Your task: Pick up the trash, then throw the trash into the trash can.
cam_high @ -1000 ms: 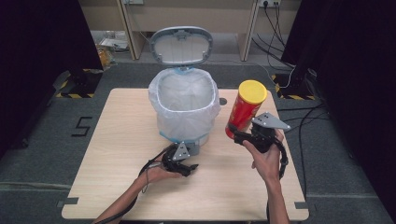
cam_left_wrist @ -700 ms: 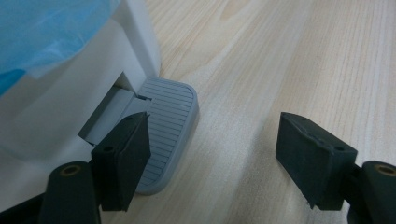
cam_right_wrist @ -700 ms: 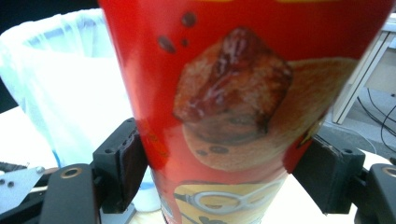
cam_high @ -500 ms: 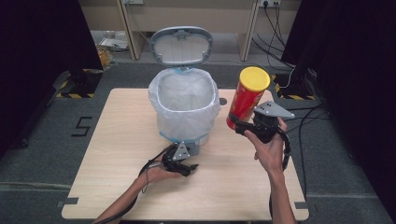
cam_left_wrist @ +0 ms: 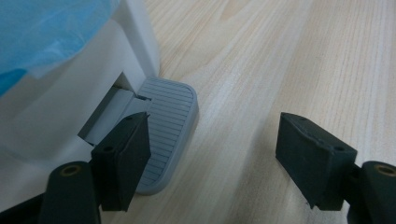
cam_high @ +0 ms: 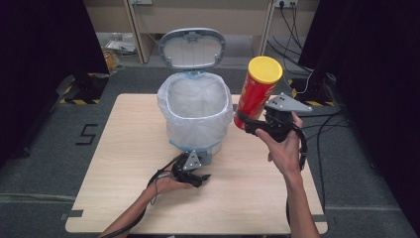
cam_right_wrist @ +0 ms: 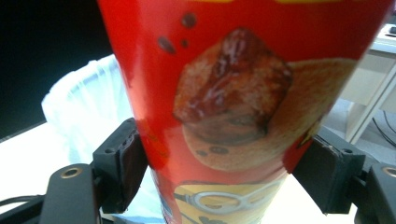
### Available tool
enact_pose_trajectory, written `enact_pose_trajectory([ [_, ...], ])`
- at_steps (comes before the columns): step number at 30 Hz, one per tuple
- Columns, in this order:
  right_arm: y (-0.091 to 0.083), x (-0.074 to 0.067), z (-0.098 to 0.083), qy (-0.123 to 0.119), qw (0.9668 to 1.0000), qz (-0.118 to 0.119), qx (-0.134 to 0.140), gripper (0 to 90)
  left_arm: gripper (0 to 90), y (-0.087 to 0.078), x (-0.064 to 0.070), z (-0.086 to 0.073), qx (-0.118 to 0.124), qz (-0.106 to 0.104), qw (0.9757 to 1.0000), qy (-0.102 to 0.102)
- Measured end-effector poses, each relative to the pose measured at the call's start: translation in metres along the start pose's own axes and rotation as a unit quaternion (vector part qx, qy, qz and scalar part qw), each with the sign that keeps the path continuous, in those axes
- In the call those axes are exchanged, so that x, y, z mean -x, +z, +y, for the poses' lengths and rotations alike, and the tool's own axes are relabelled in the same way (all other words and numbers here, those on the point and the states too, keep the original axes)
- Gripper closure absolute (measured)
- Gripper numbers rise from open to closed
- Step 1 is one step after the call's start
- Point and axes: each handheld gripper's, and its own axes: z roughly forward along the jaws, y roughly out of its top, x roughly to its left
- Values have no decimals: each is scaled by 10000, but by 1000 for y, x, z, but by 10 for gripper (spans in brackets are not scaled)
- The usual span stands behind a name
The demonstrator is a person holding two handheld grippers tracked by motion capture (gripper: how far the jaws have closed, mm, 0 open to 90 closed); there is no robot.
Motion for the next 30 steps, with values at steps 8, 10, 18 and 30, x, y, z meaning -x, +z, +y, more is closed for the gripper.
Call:
enact_pose_trajectory([
  [8, 7, -6, 10, -91, 9999, 51, 5, 247, 255, 0, 0, 0, 0, 8, 10000, 0],
  [10, 9, -7, 11, -85, 9999, 60, 8, 247, 255, 0, 0, 0, -4, 9, 10000, 3],
  [18, 18, -11, 17, -88, 9999, 133, 39, 247, 255, 0, 0, 0, -3, 10, 10000, 1],
  [30, 33, -22, 39, -130, 9996, 257, 47, 247, 259, 0, 0, 0, -4, 28, 10000, 2],
])
